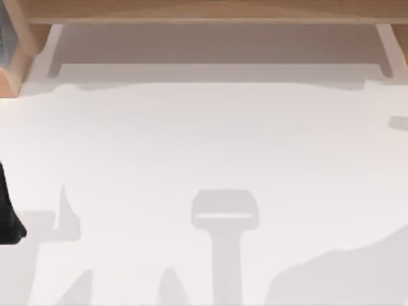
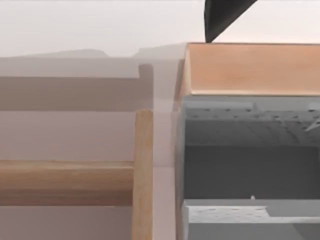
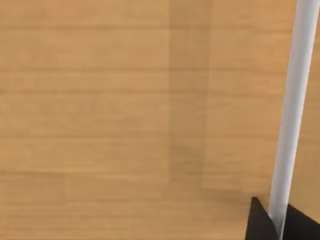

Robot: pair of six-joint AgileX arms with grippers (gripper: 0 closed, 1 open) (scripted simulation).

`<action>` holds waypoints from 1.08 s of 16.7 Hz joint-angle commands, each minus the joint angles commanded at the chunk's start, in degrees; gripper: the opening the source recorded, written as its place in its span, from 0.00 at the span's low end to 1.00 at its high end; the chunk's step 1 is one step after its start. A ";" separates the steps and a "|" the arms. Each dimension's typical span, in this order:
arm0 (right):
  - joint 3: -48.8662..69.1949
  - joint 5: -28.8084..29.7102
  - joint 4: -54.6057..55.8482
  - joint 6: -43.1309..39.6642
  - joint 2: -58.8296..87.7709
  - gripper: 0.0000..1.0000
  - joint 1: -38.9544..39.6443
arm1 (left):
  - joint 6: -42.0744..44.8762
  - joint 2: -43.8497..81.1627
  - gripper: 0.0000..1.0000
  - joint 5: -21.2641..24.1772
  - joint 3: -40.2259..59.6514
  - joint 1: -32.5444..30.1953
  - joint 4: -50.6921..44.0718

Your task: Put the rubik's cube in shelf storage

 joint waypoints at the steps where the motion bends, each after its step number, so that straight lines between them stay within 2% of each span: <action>1: -1.93 -0.49 1.00 0.01 -0.81 0.00 -0.41 | 0.00 0.00 1.00 0.00 0.00 0.00 0.00; 6: -12.65 -3.01 6.74 0.07 -5.30 0.00 -2.84 | 0.00 0.00 1.00 0.00 0.00 0.00 0.00; 13: -14.30 -3.48 8.02 0.13 -6.13 0.00 -3.43 | 0.00 0.00 1.00 0.00 0.00 0.00 0.00; 18: -23.74 -6.84 13.27 0.19 -9.75 0.00 -6.66 | 0.00 0.00 1.00 0.00 0.00 0.00 0.00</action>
